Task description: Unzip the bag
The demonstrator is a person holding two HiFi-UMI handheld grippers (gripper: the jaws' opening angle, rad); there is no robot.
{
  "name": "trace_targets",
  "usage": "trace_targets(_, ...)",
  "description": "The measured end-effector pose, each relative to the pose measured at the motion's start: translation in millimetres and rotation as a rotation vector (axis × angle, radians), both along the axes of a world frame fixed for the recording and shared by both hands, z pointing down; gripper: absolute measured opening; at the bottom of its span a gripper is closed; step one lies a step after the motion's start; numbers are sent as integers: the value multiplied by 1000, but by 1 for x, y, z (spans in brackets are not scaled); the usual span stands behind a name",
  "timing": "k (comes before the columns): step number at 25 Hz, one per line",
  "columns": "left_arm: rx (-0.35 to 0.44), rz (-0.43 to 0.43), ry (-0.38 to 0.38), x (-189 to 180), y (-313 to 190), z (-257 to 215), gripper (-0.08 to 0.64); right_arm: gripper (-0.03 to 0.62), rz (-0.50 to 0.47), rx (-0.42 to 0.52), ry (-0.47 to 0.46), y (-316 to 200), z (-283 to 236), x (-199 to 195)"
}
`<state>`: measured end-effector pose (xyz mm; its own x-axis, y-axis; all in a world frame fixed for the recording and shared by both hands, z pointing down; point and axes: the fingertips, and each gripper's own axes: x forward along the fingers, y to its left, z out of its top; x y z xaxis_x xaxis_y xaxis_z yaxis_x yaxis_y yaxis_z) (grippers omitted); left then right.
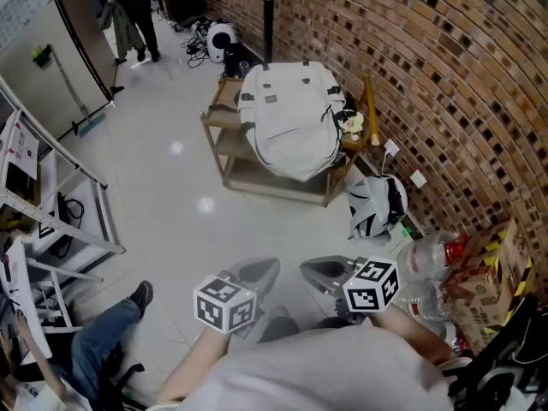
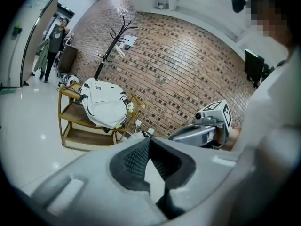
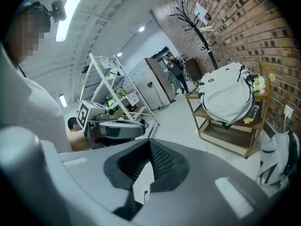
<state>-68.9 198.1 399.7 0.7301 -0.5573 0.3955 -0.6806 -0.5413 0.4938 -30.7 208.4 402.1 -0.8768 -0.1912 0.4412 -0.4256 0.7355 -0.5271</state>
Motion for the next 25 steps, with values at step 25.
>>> trace_targets(25, 57, -33, -49, 171, 265, -38, 0, 2, 68, 97, -89, 237, -41, 168)
